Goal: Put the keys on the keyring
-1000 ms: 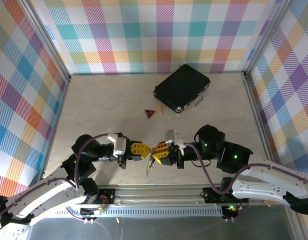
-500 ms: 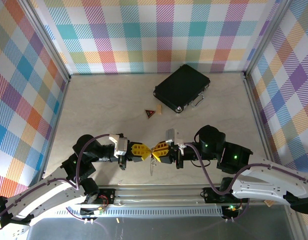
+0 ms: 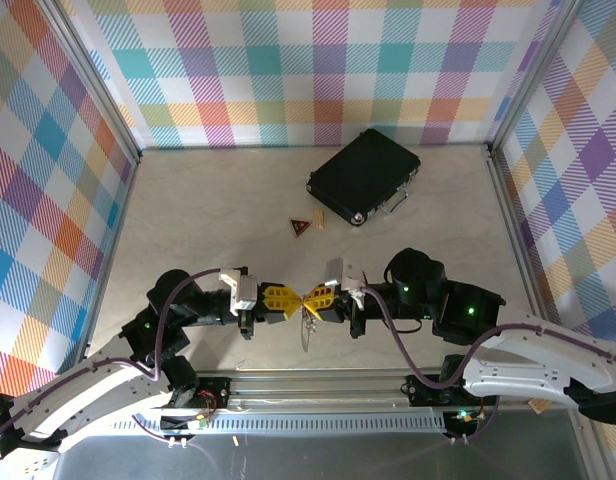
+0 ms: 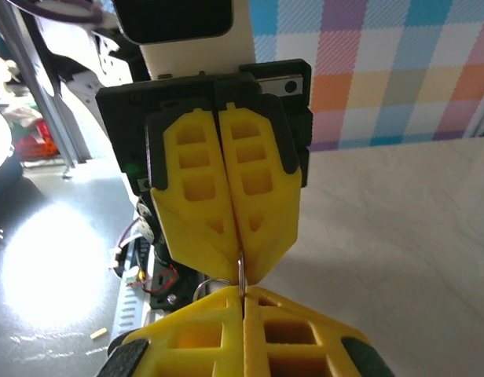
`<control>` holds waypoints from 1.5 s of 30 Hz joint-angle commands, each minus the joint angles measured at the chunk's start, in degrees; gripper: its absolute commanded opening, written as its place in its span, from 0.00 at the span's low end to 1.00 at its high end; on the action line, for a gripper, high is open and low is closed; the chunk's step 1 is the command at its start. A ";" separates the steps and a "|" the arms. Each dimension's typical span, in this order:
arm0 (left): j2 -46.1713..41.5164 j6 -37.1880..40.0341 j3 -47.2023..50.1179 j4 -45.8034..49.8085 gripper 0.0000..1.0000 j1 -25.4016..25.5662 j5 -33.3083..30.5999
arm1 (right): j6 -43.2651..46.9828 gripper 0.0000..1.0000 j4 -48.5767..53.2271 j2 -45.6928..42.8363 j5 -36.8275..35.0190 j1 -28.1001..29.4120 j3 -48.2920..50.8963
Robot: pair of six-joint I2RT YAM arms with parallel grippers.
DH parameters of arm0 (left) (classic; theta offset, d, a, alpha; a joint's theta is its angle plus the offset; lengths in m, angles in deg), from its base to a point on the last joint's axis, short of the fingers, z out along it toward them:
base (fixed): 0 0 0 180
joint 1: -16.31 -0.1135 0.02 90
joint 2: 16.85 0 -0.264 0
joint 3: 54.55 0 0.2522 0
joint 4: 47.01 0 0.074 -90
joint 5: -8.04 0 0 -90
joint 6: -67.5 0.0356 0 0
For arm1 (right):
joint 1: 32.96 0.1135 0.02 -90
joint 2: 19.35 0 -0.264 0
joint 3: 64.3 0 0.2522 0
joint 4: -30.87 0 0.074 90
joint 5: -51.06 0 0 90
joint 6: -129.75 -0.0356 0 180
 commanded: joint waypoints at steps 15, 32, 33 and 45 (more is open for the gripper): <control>1.00 5.82 -9.74 19.36 0.26 1.19 -9.22 | 7.89 0.00 31.00 13.07 -8.06 0.61 -23.30; 5.47 7.98 -11.44 21.08 0.21 2.24 -9.26 | 8.42 0.00 32.63 16.23 -6.43 1.63 -25.87; 5.39 7.93 -11.43 21.08 0.21 2.37 -9.17 | 8.33 0.00 32.83 16.50 -6.55 1.63 -26.04; 3.31 8.40 -11.33 22.23 0.26 3.07 -10.00 | 8.32 0.00 35.54 16.17 -9.56 1.58 -26.80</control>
